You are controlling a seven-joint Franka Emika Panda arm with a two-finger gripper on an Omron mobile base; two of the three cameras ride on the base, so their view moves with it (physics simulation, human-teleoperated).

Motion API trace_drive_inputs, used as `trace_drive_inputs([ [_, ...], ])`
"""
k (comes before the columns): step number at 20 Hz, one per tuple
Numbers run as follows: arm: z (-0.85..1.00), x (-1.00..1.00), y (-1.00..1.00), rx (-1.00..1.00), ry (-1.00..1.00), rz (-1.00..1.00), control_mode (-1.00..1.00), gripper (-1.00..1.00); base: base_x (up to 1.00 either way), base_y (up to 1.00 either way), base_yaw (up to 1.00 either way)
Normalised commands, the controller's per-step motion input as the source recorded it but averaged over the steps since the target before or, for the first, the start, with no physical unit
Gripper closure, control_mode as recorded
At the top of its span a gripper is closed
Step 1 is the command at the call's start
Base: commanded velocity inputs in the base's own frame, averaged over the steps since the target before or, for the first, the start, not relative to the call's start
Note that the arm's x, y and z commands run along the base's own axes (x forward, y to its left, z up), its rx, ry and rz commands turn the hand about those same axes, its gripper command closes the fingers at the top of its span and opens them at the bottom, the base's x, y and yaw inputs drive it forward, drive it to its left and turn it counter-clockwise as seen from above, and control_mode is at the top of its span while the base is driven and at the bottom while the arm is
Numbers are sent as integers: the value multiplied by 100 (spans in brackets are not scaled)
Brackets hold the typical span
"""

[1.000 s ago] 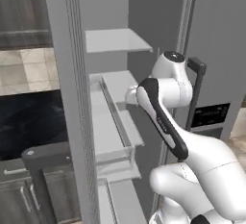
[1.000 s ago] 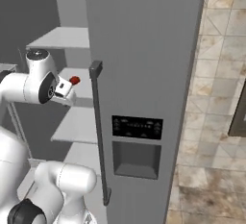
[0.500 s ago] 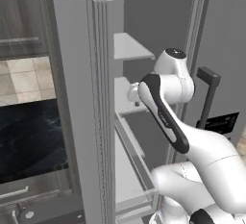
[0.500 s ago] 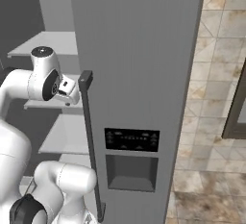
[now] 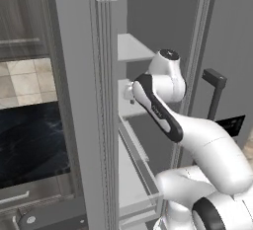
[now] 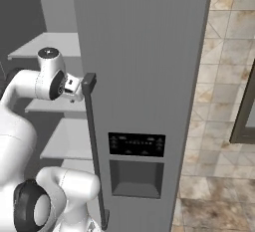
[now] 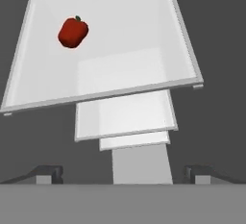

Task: Take the cheese, fish, and bell pepper from the fridge and place them on the plate on the dining counter to create an appetizer plate.

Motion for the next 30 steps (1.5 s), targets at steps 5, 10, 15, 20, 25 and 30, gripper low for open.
trace_drive_inputs([
  [5,-23,100,9,0,-1,24,-100,-100,0,0,0],
  [10,-34,76,31,0,0,22,-100,-100,0,0,0],
  [15,-20,49,60,0,0,11,-100,-100,0,0,0],
  [20,-4,58,56,0,0,0,-100,-100,0,0,0],
  [25,-9,41,46,0,0,-6,-100,-100,0,0,0],
  [30,-17,14,37,0,0,-13,-100,-100,0,0,0],
])
